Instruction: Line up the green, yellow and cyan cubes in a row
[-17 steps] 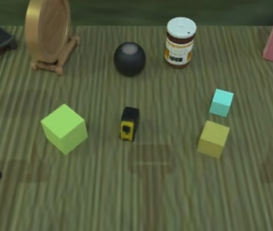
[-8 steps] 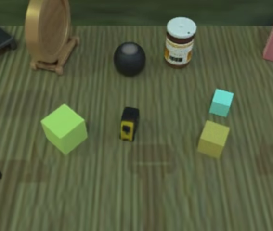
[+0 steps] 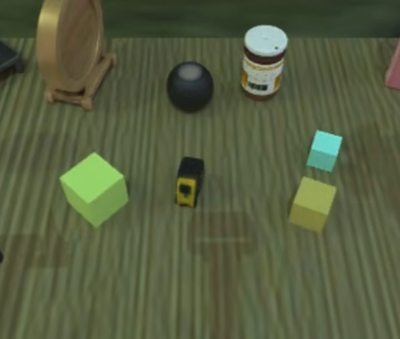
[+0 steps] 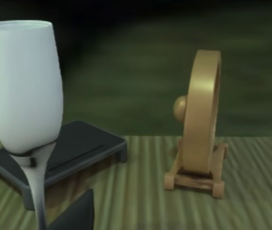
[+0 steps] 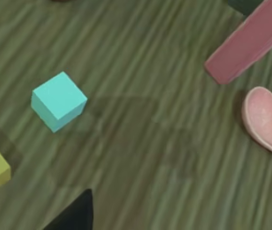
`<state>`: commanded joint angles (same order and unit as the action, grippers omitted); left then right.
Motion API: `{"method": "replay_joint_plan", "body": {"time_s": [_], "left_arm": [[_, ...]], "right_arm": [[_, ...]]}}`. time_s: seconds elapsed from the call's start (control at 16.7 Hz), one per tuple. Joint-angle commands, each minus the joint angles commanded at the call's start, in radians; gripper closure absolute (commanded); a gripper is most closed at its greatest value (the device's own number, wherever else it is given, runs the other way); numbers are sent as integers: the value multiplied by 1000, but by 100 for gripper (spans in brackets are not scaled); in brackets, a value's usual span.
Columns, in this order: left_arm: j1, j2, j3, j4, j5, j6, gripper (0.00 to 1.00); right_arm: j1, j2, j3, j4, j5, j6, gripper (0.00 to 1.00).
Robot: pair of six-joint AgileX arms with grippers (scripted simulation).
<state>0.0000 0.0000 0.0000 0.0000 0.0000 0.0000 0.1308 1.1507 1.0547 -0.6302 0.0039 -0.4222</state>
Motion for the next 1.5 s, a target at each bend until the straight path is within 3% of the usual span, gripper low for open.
{"method": "replay_joint_plan", "body": {"time_s": [0.42, 0.84, 1.08, 1.5], "left_arm": [[0, 0, 0, 0, 0, 0, 0], [0, 0, 0, 0, 0, 0, 0], [0, 0, 0, 0, 0, 0, 0], [0, 0, 0, 0, 0, 0, 0]], "right_arm": [[85, 802, 661, -418, 3, -269, 0], [141, 1265, 1122, -667, 3, -448, 0], [151, 1348, 1210, -706, 3, -481, 0], [150, 1356, 1171, -664, 3, -482, 0]]}}
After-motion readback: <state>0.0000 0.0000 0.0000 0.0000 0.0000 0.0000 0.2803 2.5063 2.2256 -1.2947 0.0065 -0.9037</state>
